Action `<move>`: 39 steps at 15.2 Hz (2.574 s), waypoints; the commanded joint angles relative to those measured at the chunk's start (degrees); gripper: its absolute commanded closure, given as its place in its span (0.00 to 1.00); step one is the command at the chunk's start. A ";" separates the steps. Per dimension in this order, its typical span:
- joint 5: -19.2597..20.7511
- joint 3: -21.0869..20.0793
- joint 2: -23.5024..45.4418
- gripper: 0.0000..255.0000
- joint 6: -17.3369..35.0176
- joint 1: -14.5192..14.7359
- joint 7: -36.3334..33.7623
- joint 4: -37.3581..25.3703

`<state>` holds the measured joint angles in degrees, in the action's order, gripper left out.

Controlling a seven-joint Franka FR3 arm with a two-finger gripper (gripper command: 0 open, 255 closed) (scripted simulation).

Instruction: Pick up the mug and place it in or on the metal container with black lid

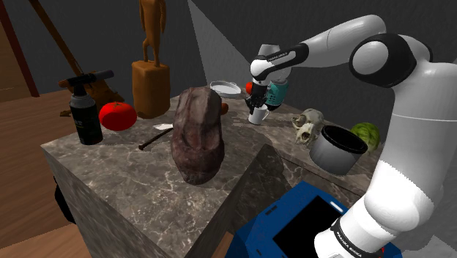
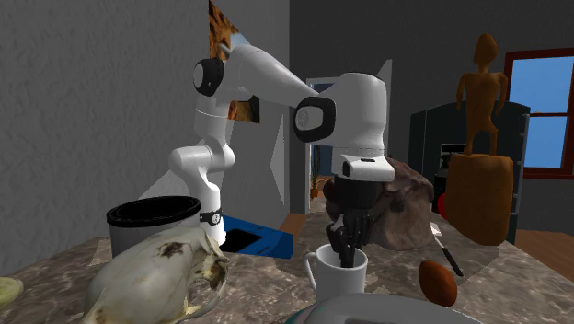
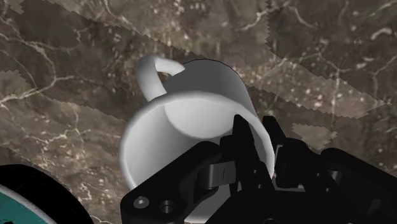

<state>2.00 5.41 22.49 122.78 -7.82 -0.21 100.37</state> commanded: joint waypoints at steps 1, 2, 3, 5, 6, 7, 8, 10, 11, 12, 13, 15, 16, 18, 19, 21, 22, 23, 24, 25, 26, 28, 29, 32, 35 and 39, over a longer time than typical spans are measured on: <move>0.00 0.00 0.00 1.00 0.00 0.00 0.00 0.00; 0.00 0.00 0.00 1.00 0.00 0.00 0.00 -0.01; 0.00 0.00 0.00 1.00 0.00 0.00 0.00 -0.01; 0.00 0.00 0.00 1.00 -0.01 0.00 0.00 -0.01; 0.00 0.00 0.00 1.00 0.01 0.00 0.00 0.00; 0.02 0.01 -0.34 1.00 -0.63 0.01 0.02 -0.30; 0.03 0.02 -0.67 1.00 -1.27 0.02 0.04 -0.61; 0.06 0.04 -1.30 1.00 -2.58 0.04 0.08 -1.29; 0.08 0.05 -1.60 1.00 -3.23 0.05 0.11 -1.65; 0.09 0.06 -1.87 1.00 -3.90 0.06 0.13 -2.05; 0.10 0.06 -2.15 1.00 -4.57 0.07 0.15 -2.44; 0.12 0.08 -2.67 1.00 -5.91 0.08 0.20 -3.26; 0.13 0.09 -2.92 1.00 -6.58 0.09 0.23 -3.69; 0.15 0.10 -3.37 1.00 -7.95 0.10 0.28 -4.60; 0.15 0.10 -3.59 1.00 -8.63 0.11 0.31 -5.07; 0.17 0.11 -3.98 1.00 -10.02 0.12 0.36 -6.07; 0.17 0.12 -4.16 1.00 -10.72 0.12 0.39 -6.59; 0.18 0.12 -4.33 1.00 -11.42 0.12 0.42 -7.13; 0.18 0.13 -4.48 1.00 -12.13 0.13 0.45 -7.68; 0.18 0.13 -4.63 1.00 -12.84 0.13 0.48 -8.25; 0.18 0.14 -4.76 1.00 -13.56 0.13 0.52 -8.83; 0.19 0.15 -4.99 1.00 -15.01 0.13 0.58 -10.05; 0.18 0.15 -5.09 1.00 -15.74 0.13 0.62 -10.69; 0.18 0.16 -5.29 1.00 -17.96 0.12 0.72 -12.71; 0.16 0.17 -5.38 1.00 -20.23 0.11 0.84 -14.89; 0.13 0.19 -5.29 1.00 -23.35 0.08 1.00 -18.10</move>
<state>2.12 5.60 17.31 100.25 -7.76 0.78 82.97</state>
